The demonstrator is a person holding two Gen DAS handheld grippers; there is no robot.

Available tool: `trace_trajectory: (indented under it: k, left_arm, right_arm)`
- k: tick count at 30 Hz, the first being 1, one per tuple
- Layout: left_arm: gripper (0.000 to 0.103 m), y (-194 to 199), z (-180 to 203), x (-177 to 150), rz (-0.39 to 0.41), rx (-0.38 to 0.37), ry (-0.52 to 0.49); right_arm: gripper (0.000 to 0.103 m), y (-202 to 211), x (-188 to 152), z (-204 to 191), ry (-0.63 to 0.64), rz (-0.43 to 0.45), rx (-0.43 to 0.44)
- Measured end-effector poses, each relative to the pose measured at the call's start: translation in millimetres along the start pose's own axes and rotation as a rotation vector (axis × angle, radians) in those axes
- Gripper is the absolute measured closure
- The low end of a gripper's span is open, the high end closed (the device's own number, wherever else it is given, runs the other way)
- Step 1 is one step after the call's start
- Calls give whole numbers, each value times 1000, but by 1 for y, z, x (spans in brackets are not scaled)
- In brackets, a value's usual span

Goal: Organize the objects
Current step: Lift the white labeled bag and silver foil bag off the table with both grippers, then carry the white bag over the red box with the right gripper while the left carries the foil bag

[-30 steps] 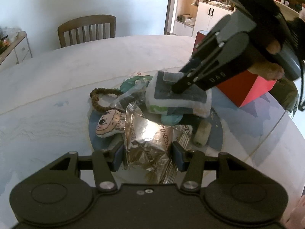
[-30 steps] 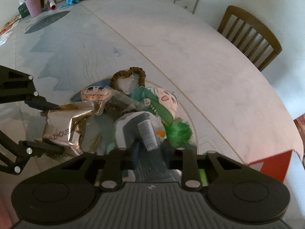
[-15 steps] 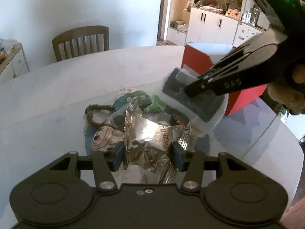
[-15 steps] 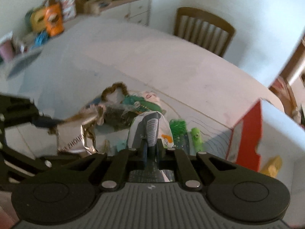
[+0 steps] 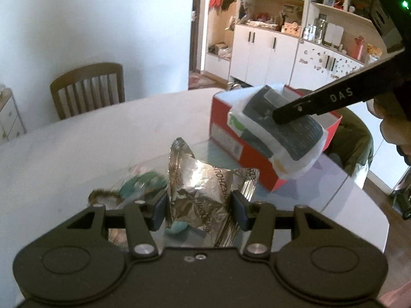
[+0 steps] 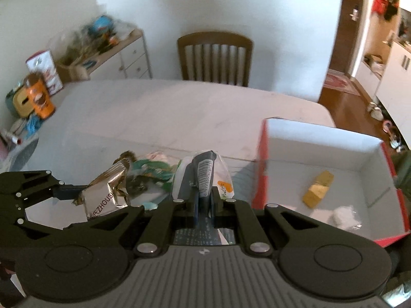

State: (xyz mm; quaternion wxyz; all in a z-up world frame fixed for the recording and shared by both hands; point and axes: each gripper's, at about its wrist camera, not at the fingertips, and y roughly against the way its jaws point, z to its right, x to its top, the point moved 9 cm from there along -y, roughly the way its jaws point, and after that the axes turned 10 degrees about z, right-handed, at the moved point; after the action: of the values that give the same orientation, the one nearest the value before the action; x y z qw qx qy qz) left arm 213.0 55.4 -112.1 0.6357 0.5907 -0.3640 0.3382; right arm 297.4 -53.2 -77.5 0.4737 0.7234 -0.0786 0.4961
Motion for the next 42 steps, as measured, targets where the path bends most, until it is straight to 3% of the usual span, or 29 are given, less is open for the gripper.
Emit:
trace_trajectory:
  k: [9, 15, 18, 21, 29, 31, 37, 42]
  left_arm:
    - [52, -28, 45, 37, 6, -1, -34]
    - [66, -57, 75, 60, 11, -13, -66]
    - [66, -85, 82, 57, -37, -16, -82]
    - [68, -100, 66, 48, -98, 41, -24]
    - [57, -91, 47, 13, -209, 114, 48]
    - [40, -90, 53, 2, -217, 123, 25]
    - [20, -99, 62, -22, -255, 98, -15]
    - [18, -115, 55, -42, -305, 106, -11]
  right_arm:
    - [95, 26, 19, 89, -79, 60, -59]
    - [95, 29, 34, 160, -107, 92, -111]
    - [95, 23, 34, 191, -134, 89, -117]
    - [95, 18, 30, 210, -160, 84, -104]
    - [95, 5, 21, 232, -170, 64, -54]
    - [95, 2, 19, 234, -165, 56, -38]
    - [95, -8, 16, 238, -153, 34, -5]
    - [95, -14, 14, 240, -142, 20, 10]
